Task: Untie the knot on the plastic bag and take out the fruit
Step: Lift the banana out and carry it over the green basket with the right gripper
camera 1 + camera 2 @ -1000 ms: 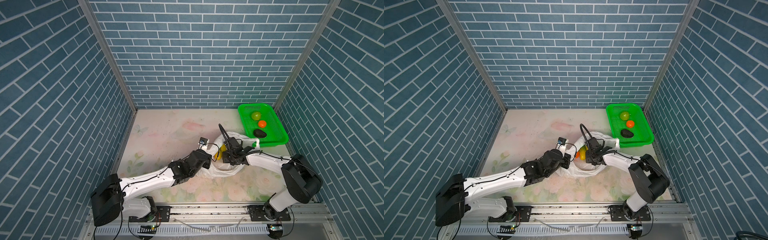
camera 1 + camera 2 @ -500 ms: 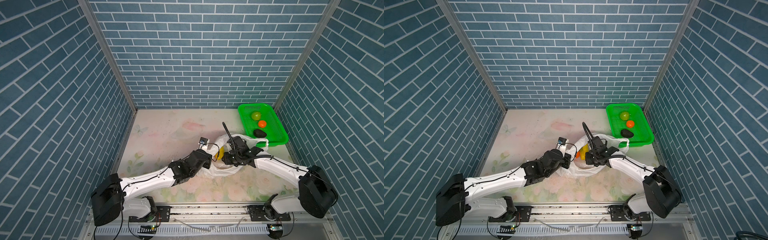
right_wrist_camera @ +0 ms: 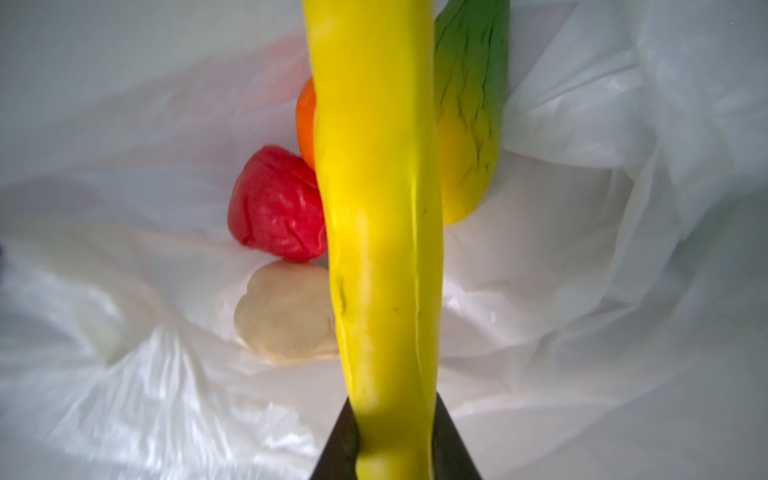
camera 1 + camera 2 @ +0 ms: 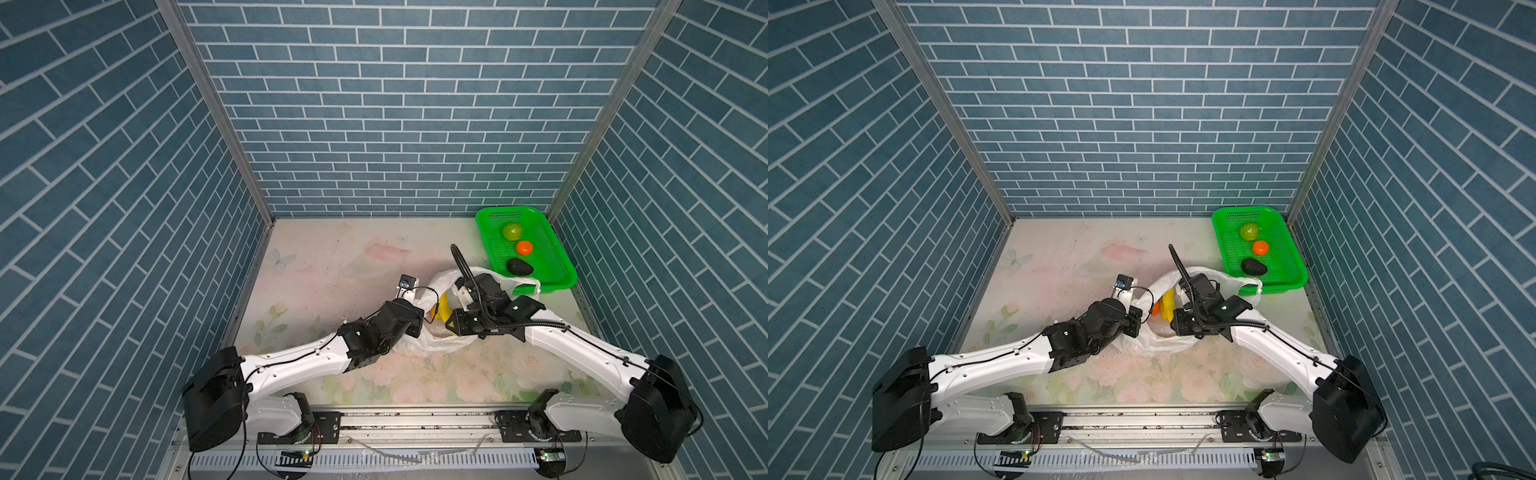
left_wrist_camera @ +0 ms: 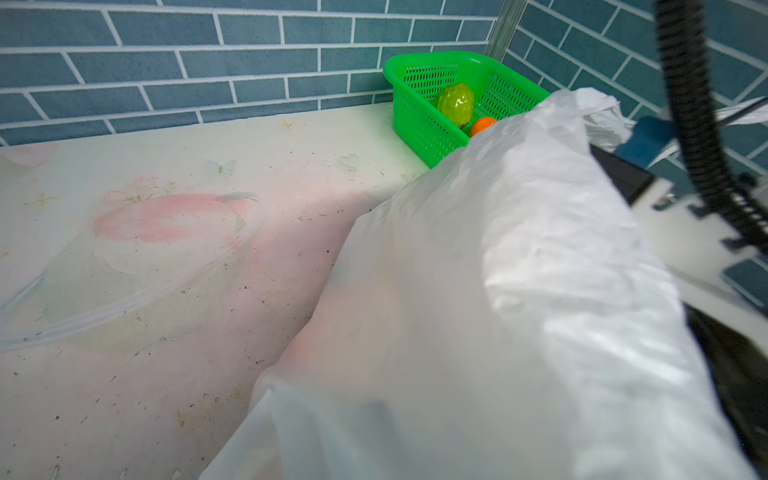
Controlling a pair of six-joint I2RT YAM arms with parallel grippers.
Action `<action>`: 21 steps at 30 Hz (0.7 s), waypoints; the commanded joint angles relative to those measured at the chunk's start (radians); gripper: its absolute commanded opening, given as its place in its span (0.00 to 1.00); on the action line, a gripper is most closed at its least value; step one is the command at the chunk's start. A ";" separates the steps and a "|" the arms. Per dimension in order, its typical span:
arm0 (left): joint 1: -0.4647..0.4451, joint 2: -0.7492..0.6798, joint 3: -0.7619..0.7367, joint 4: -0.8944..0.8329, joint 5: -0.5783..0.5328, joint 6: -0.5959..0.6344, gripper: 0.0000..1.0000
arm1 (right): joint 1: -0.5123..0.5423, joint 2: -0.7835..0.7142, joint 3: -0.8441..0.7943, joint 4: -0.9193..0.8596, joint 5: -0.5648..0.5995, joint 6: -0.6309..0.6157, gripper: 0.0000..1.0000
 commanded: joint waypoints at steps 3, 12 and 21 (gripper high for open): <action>-0.007 0.003 0.012 -0.015 -0.034 0.016 0.00 | 0.005 -0.116 0.106 -0.238 -0.056 -0.032 0.23; -0.007 0.005 0.030 -0.044 -0.045 0.023 0.00 | -0.003 -0.127 0.372 -0.459 -0.093 -0.120 0.23; -0.006 -0.007 0.022 -0.054 -0.054 0.022 0.00 | -0.141 -0.061 0.547 -0.564 -0.156 -0.240 0.22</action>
